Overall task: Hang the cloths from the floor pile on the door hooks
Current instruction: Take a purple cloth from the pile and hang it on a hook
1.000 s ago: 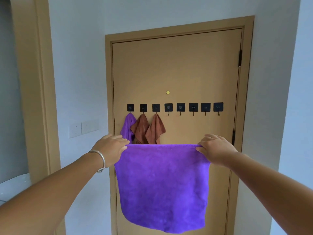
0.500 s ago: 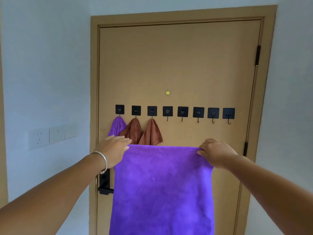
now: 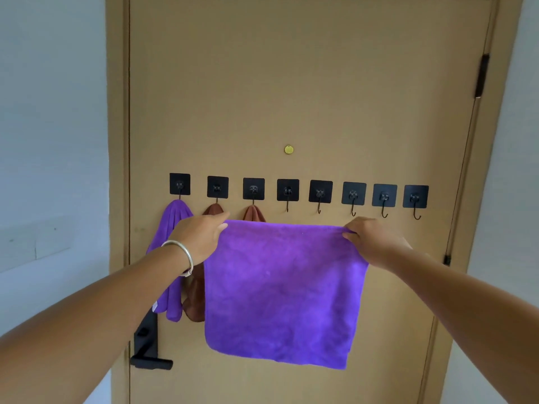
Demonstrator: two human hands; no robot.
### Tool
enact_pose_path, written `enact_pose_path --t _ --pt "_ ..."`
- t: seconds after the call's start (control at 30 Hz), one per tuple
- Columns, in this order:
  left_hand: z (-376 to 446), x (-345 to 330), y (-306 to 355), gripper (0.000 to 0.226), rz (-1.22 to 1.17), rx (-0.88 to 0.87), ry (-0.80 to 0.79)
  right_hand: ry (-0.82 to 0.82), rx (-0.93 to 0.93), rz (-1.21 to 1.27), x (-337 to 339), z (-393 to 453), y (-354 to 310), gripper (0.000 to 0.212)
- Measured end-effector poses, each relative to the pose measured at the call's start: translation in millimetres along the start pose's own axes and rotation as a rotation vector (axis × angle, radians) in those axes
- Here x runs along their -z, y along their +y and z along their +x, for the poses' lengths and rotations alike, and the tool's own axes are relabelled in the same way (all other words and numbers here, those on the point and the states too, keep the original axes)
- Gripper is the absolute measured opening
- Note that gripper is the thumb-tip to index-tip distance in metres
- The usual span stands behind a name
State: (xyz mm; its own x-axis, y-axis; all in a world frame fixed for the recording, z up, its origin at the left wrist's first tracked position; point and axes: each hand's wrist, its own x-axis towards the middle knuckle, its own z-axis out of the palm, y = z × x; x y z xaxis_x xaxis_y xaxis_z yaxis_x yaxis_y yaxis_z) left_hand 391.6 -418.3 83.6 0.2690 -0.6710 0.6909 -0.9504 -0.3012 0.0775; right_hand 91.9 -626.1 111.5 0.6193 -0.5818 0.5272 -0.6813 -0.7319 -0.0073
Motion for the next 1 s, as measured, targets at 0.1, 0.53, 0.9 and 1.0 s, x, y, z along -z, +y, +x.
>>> enact_pose_path --t 0.1,0.53,0.9,1.0 --pt "21 -15 -4 0.035 0.045 -0.036 0.027 0.056 0.002 0.072 -9 23 7 0.027" --pt "109 -42 -2 0.056 0.39 -0.379 -0.039 0.053 0.305 -0.099 -45 110 27 0.047" --pt "140 -67 6 0.078 0.505 -0.143 -0.206 0.026 0.334 -0.344 -64 163 -6 0.057" --pt "154 -71 13 0.074 0.544 -0.157 -0.258 0.011 0.28 -0.379 -65 167 -17 0.051"
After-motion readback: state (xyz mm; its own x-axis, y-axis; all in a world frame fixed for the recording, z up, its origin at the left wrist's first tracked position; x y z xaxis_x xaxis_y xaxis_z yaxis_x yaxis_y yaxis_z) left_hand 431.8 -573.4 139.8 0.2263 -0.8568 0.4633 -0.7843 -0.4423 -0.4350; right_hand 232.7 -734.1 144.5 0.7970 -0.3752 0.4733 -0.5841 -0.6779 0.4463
